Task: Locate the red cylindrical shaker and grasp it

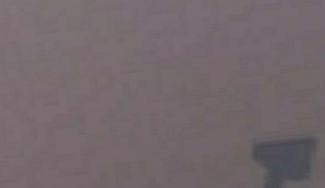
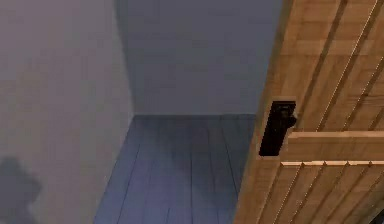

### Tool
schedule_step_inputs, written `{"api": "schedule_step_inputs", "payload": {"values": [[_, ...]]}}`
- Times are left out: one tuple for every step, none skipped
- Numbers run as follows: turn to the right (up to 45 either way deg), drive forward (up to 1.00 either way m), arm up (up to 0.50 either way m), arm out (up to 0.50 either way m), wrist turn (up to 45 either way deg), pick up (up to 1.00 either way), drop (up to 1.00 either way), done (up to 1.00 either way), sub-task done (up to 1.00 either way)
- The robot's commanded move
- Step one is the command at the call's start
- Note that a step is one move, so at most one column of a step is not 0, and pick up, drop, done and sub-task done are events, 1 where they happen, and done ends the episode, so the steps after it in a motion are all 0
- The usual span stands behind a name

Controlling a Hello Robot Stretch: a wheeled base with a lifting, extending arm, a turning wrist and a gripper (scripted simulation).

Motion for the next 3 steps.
{"api": "schedule_step_inputs", "payload": {"values": [[45.0,0.0,0.0,0.0,0.0,0.0,0.0,0.0,0.0],[45.0,0.0,0.0,0.0,0.0,0.0,0.0,0.0,0.0],[3.0,0.0,0.0,0.0,0.0,0.0,0.0,0.0,0.0]]}}
